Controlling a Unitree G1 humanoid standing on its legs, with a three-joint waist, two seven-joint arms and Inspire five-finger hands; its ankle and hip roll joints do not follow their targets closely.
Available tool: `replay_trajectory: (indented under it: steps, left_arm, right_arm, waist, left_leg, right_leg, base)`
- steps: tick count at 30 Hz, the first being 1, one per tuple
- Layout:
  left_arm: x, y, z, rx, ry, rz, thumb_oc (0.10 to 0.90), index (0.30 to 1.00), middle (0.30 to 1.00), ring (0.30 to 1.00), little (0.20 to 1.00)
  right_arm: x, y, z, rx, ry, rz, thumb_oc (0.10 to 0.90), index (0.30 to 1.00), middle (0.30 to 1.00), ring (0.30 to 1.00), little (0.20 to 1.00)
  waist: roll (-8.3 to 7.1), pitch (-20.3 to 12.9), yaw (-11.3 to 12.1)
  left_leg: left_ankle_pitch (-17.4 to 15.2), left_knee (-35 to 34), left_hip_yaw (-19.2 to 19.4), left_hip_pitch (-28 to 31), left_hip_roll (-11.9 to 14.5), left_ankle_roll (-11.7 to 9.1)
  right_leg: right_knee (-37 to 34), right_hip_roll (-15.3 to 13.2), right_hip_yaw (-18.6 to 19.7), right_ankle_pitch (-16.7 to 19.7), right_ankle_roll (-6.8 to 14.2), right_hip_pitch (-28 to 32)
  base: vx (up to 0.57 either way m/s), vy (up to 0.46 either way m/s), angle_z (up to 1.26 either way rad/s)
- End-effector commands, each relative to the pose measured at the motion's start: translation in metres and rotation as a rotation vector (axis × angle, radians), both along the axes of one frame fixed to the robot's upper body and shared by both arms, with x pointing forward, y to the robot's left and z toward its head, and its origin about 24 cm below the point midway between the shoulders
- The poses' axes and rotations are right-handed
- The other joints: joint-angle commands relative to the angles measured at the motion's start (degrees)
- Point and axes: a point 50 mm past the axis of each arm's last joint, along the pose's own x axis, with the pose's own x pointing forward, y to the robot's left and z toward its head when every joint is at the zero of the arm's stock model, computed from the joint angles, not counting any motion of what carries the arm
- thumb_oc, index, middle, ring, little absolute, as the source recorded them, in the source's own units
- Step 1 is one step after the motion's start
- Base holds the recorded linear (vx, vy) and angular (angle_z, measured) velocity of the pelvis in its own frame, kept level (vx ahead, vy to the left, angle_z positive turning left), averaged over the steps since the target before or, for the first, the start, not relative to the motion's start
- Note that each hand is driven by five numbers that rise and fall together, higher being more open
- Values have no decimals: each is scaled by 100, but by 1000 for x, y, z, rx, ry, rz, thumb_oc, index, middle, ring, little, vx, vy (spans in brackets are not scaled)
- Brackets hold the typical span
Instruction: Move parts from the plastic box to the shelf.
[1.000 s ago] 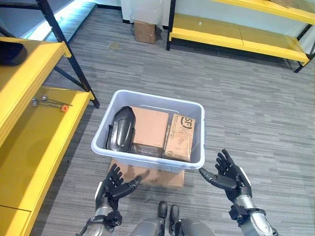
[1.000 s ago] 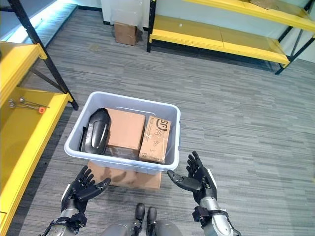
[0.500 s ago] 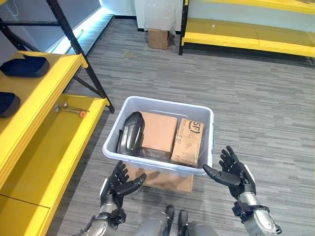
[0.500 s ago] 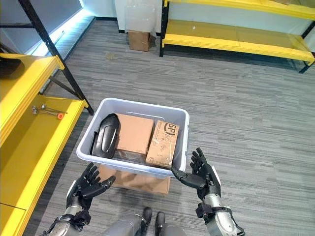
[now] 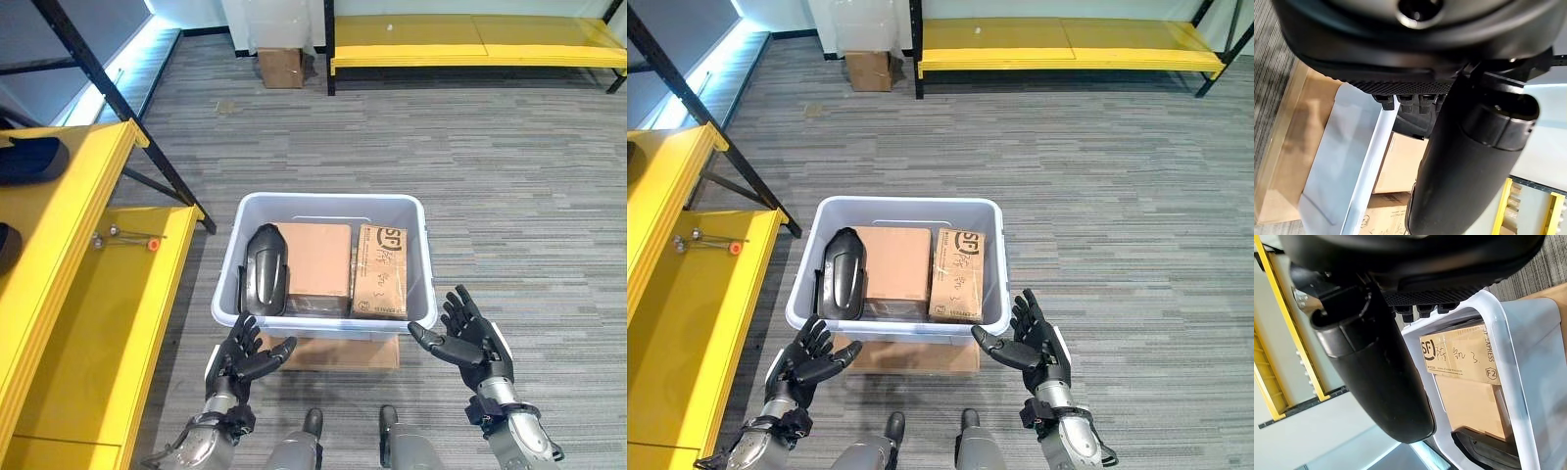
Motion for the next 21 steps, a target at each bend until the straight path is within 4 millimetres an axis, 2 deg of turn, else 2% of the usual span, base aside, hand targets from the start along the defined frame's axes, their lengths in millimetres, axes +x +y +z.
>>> replay_trajectory:
  steps: [1,9,14,16,17,21]
  left_arm:
    - [4,16,36,62,-192,14,900,1000,1000,1000,1000]
    - [-1,14,32,51,-168,-4,900,1000,1000,1000,1000]
    - [-3,16,33,60,-168,-7,900,1000,1000,1000,1000]
    - [-4,17,33,65,-165,-18,900,1000,1000,1000,1000]
    - [-4,17,33,65,-165,-18,900,1000,1000,1000,1000]
    - [-4,19,34,80,-161,-34,900,1000,1000,1000,1000]
  right_arm:
    - [8,-4,30,-35,-174,28,900,1000,1000,1000,1000]
    - [12,-5,39,-74,-214,29,900,1000,1000,1000,1000]
    - [21,-3,59,-141,-299,62,900,1000,1000,1000,1000]
    - [30,1,75,-208,-373,102,900,1000,1000,1000,1000]
    - [30,1,75,-209,-373,102,900,1000,1000,1000,1000]
    - [49,12,107,-356,-506,180,900,1000,1000,1000,1000]
  waist:
    - [-49,-259,107]
    - [-155,-329,117]
    - [-246,-362,174]
    - [-305,-364,227]
    - [-304,-362,224]
    - [-412,-329,368]
  left_leg:
    - [-163,8,-14,155,219,117]
    - [-370,82,97,127,178,180]
    - [-386,28,112,152,177,197]
    - [-412,45,120,124,164,212]
    - [-415,50,120,121,164,212]
    - [-424,91,111,40,149,224]
  right_leg:
    - [-606,486,-72,-340,-239,567]
    - [-813,464,-97,-294,-181,671]
    - [-959,437,-127,-211,-119,736]
    - [-1007,423,-140,-166,-102,737]
    - [-1008,424,-140,-164,-101,738]
    - [-1062,408,-169,-88,-72,696]
  base:
    - [70,67,-32]
    - [25,30,-2]
    - [9,11,-2]
    - [0,0,0]
    - [0,0,0]
    - [-17,-1,-1]
